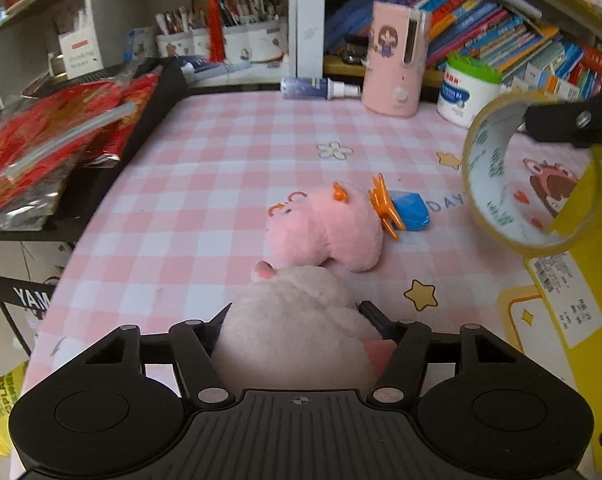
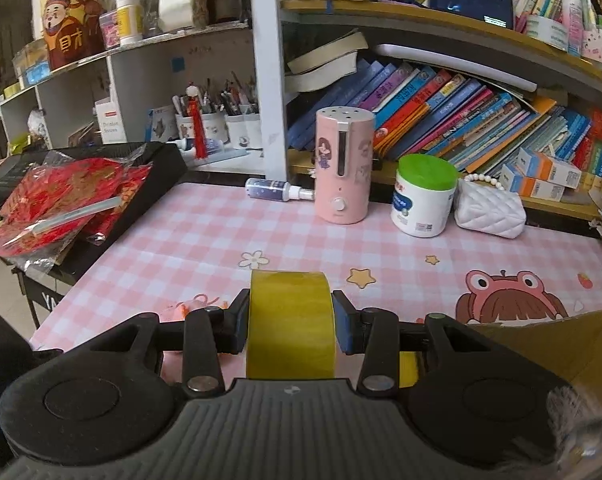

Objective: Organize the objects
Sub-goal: 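Grasp the yellow tape roll with the right tool while the left tool grasps the pink pig, then lift and carry the pink pig and tape roll with both tools to the yellow box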

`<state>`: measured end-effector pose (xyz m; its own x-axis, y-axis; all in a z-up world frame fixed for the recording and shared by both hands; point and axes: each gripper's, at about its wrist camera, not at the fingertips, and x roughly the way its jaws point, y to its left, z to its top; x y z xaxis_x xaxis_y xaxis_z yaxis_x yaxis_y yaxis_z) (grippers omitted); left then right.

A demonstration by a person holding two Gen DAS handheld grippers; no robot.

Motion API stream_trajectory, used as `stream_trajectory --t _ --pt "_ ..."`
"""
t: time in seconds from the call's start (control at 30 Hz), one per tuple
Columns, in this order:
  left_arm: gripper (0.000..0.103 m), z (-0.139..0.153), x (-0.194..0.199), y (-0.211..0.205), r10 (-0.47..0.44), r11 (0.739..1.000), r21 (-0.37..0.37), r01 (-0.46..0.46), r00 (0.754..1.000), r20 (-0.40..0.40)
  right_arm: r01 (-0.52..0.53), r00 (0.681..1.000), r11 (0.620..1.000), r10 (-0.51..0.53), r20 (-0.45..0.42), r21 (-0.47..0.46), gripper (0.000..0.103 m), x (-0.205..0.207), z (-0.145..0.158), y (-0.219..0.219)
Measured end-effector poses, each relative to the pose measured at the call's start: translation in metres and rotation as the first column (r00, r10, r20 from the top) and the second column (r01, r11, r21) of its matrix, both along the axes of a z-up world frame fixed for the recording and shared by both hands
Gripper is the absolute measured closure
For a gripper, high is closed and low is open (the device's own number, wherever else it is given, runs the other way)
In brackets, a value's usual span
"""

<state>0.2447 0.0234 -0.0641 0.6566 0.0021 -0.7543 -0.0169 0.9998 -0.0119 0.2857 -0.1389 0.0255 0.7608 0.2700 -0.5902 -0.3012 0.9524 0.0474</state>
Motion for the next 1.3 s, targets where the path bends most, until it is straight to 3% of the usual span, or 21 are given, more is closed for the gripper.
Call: stream_trajectory --t 0.53,1.3 --pt "0.040 0.072 -0.104 0.048 0.100 0.994 -0.067 -0.089 0.979 0.179 -0.078 0.997 0.996 0.077 -0.030 -0.037 0.064 -0.076 -0.008 0.020" --pt "0.040 0.060 -0.240 0.069 0.051 0.996 -0.076 -0.041 0.989 0.136 -0.027 0.994 0.999 0.023 -0.106 -0.044 0.064 -0.231 -0.028 0.039"
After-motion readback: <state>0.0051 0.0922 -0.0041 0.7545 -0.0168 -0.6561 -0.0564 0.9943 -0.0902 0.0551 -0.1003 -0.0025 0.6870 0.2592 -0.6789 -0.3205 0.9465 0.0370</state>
